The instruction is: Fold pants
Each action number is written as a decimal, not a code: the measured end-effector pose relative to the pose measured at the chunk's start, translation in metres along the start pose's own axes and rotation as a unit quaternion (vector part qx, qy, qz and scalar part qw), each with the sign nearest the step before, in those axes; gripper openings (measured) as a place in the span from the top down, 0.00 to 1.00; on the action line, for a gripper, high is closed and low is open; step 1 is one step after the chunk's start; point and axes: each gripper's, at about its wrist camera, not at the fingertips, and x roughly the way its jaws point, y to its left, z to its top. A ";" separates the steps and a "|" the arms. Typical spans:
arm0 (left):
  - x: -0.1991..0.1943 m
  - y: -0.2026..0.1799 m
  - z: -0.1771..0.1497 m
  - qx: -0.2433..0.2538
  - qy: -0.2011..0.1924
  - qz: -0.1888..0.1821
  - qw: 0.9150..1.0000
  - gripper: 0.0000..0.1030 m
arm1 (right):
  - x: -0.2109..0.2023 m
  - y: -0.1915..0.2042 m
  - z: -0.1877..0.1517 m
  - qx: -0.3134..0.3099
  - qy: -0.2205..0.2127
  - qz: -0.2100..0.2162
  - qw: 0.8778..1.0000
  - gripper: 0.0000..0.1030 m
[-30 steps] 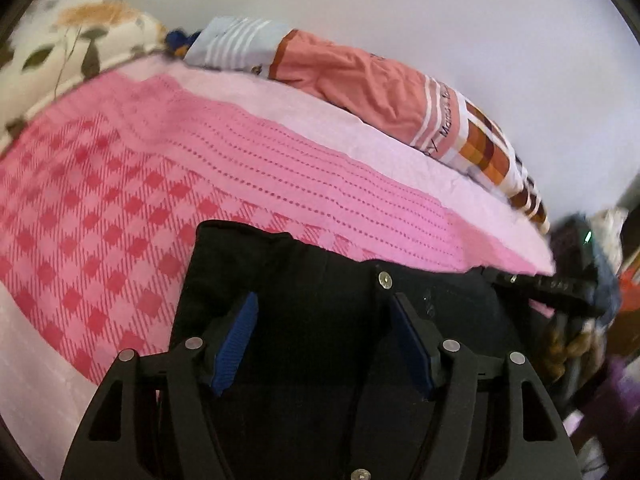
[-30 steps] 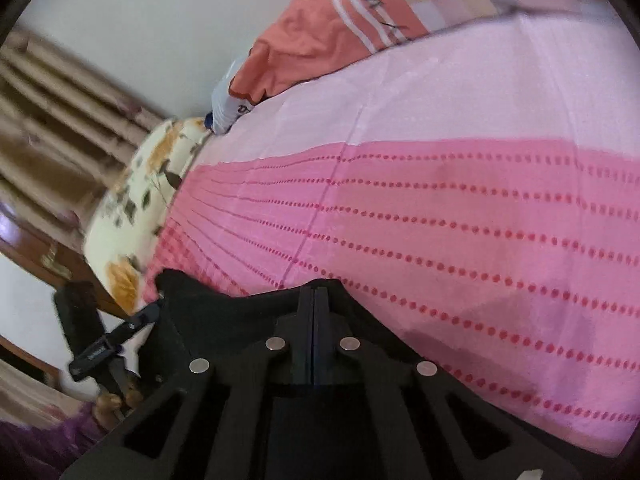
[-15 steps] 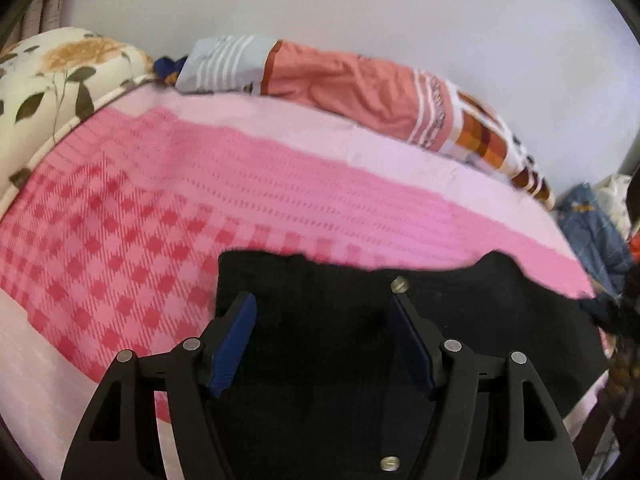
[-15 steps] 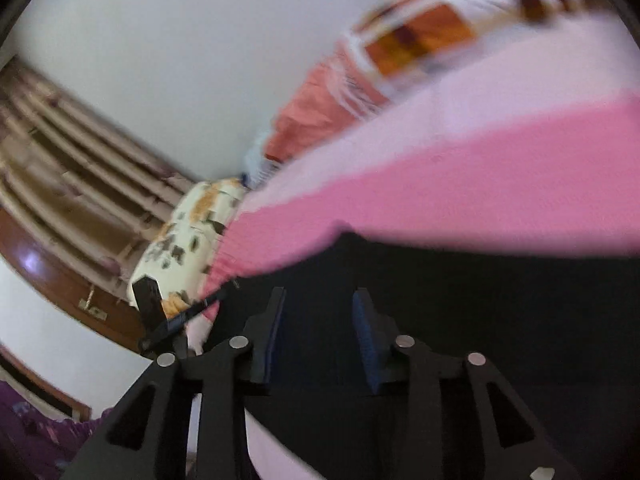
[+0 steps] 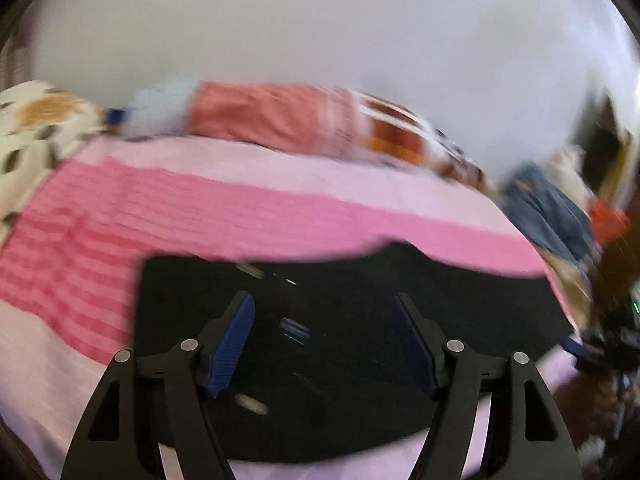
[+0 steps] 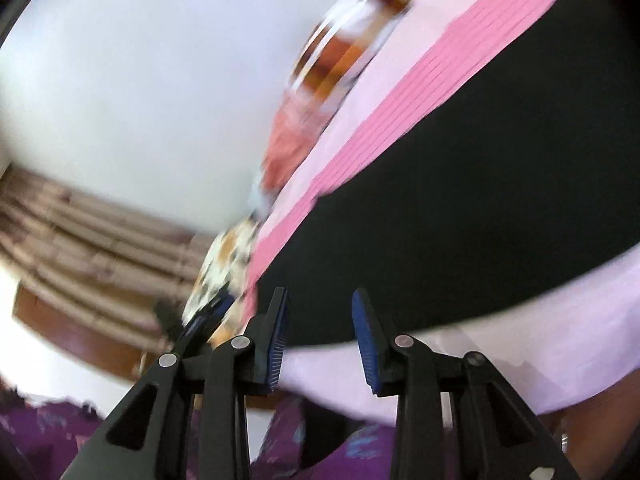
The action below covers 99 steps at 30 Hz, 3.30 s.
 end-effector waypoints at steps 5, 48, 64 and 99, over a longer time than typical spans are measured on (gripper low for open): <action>0.026 -0.017 -0.033 -0.055 0.081 -0.085 0.992 0.31 | 0.088 0.016 -0.031 -0.018 0.099 -0.014 0.995 0.69; 0.043 -0.002 -0.062 -0.210 0.143 -0.151 0.955 0.31 | 0.136 -0.042 -0.037 0.164 0.080 -0.051 0.982 0.96; 0.030 0.029 -0.033 -0.139 0.090 -0.075 0.983 0.31 | -0.054 -0.086 -0.010 0.184 -0.094 -0.092 0.974 0.90; -0.032 0.116 -0.069 -0.240 0.096 -0.006 0.966 0.84 | 0.171 -0.005 -0.018 -0.044 0.125 -0.127 0.983 0.79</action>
